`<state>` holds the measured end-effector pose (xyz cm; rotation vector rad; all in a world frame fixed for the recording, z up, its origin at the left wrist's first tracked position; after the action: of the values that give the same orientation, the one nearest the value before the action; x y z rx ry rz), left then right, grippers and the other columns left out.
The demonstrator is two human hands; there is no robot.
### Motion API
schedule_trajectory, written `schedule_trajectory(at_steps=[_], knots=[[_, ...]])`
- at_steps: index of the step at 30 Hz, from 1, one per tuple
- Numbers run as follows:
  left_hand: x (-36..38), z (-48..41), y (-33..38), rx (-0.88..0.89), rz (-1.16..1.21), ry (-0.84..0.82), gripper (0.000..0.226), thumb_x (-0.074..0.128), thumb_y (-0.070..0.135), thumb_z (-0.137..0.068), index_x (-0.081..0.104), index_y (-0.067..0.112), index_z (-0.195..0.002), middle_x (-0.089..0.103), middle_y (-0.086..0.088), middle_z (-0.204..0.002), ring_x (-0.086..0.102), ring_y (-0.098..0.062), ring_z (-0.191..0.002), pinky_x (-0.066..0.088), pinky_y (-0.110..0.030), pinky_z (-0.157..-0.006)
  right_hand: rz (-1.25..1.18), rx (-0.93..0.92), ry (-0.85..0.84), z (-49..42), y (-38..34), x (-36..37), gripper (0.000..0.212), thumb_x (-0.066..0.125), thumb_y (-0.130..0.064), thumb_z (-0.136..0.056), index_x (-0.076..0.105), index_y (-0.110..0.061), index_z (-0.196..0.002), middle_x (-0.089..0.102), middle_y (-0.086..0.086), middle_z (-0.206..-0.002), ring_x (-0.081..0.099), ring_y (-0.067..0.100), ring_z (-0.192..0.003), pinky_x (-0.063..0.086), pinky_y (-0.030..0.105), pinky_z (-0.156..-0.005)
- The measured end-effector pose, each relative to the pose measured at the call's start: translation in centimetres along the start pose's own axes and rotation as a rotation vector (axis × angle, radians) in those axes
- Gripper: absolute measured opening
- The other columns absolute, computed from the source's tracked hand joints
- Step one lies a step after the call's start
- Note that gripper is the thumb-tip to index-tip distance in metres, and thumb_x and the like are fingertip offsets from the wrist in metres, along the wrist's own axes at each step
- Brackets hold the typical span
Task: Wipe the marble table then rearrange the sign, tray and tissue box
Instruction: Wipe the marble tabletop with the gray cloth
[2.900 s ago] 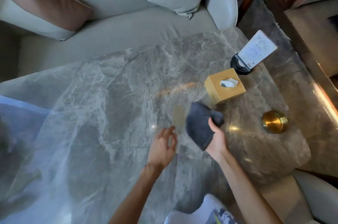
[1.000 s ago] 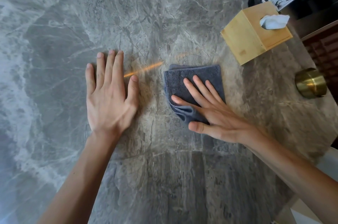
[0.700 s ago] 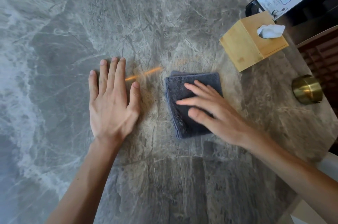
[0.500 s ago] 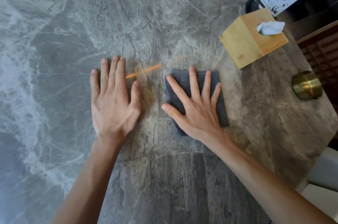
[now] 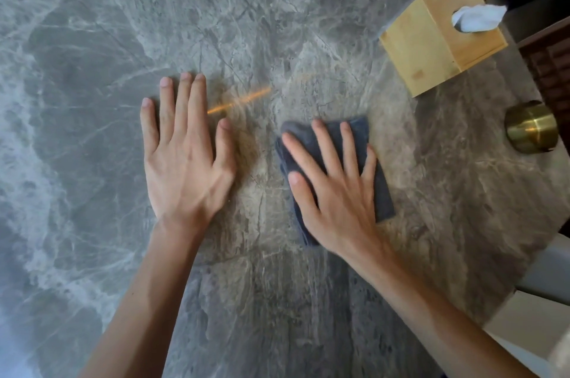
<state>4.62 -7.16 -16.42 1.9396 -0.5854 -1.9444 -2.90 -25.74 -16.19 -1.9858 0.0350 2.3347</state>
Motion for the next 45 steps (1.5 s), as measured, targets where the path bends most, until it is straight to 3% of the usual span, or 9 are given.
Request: schedule_trajectory(at_steps=[7,13,20,25,28,32,35,39,45], knots=[[-0.1,0.0,-0.3,-0.001,0.010,0.016,0.060,0.021,0.038,-0.101,0.019,0.014,-0.156,0.019,-0.002,-0.165,0.006,-0.019,-0.155,0.004,-0.044,-0.126,-0.095,0.225,0.053,-7.2,2.8,-1.2,0.050,0.015,-0.051,-0.101,0.012,-0.053,-0.151,0.014,-0.010,-0.166,0.006,0.021,-0.154,0.012,0.060,-0.119],[-0.2,0.1,-0.2,0.012,0.061,-0.003,0.059,0.015,0.039,-0.102,0.015,0.017,-0.157,0.017,0.000,-0.166,0.004,-0.016,-0.155,0.001,-0.041,-0.127,-0.047,-0.148,-0.014,1.2,-6.0,-0.1,0.049,0.023,-0.048,-0.102,0.020,-0.050,-0.151,0.011,-0.011,-0.166,0.004,0.018,-0.154,0.014,0.054,-0.120],[-0.6,-0.1,-0.4,0.005,0.111,0.008,0.061,0.015,0.040,-0.100,0.021,0.016,-0.156,0.021,-0.002,-0.164,0.007,-0.019,-0.155,0.003,-0.043,-0.126,-0.101,0.265,0.046,-8.2,1.1,-1.4,0.050,0.018,-0.053,-0.100,0.014,-0.055,-0.150,0.015,-0.010,-0.165,0.007,0.028,-0.153,0.011,0.068,-0.115],[-1.0,0.2,-0.2,0.008,0.199,0.008,0.061,0.017,0.041,-0.101,0.020,0.014,-0.156,0.024,-0.002,-0.163,0.011,-0.019,-0.154,0.003,-0.040,-0.127,-0.003,-0.121,-0.018,2.1,-2.7,-0.1,0.050,0.026,-0.049,-0.102,0.020,-0.051,-0.151,0.012,-0.011,-0.166,0.003,0.021,-0.154,0.013,0.057,-0.119],[-1.0,0.2,-0.3,-0.002,0.201,0.003,0.062,0.018,0.041,-0.101,0.021,0.013,-0.156,0.024,-0.005,-0.163,0.010,-0.021,-0.154,0.002,-0.040,-0.126,0.018,0.055,-0.099,7.1,4.9,0.3,0.049,0.019,-0.051,-0.101,0.017,-0.054,-0.150,0.013,-0.009,-0.166,0.006,0.022,-0.154,0.018,0.062,-0.116],[-1.0,0.0,0.1,0.000,0.172,0.002,0.064,0.018,0.043,-0.099,0.022,0.013,-0.155,0.025,-0.006,-0.163,0.010,-0.023,-0.154,0.002,-0.042,-0.126,-0.081,0.366,0.028,-3.4,5.9,-0.6,0.051,0.014,-0.054,-0.100,0.008,-0.055,-0.150,0.011,-0.007,-0.166,0.003,0.030,-0.154,0.010,0.070,-0.114],[-0.9,0.1,0.0,0.003,0.186,0.001,0.066,0.017,0.045,-0.098,0.020,0.013,-0.156,0.022,-0.002,-0.164,0.009,-0.020,-0.154,0.000,-0.040,-0.126,-0.079,0.163,0.085,-6.3,-3.0,-1.1,0.055,0.029,-0.050,-0.098,0.016,-0.051,-0.151,0.014,-0.006,-0.166,0.006,0.031,-0.153,0.009,0.070,-0.114],[-1.0,0.3,0.2,0.021,0.181,-0.028,0.066,0.015,0.047,-0.099,0.010,0.019,-0.158,0.014,0.002,-0.166,0.005,-0.017,-0.155,-0.002,-0.040,-0.126,-0.038,-0.207,-0.051,6.1,-5.0,0.4,0.051,0.030,-0.051,-0.100,0.021,-0.051,-0.150,0.012,-0.009,-0.166,0.003,0.024,-0.154,0.013,0.062,-0.117],[-0.6,0.2,0.5,0.040,0.094,-0.075,0.064,0.015,0.048,-0.099,0.003,0.027,-0.158,0.008,0.005,-0.167,-0.002,-0.018,-0.155,-0.001,-0.048,-0.126,-0.044,0.450,0.055,-1.3,8.5,-0.8,0.053,0.012,-0.057,-0.099,0.011,-0.051,-0.152,0.015,-0.005,-0.166,0.008,0.030,-0.153,0.014,0.070,-0.113]])
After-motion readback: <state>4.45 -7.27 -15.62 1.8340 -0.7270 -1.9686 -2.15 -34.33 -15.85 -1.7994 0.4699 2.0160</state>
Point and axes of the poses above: each hand's wrist, its own z-axis away from the middle knuckle, its own x-axis out of the palm, y = z × x, the point moved 6 cm from there along -z, towards the middle knuckle
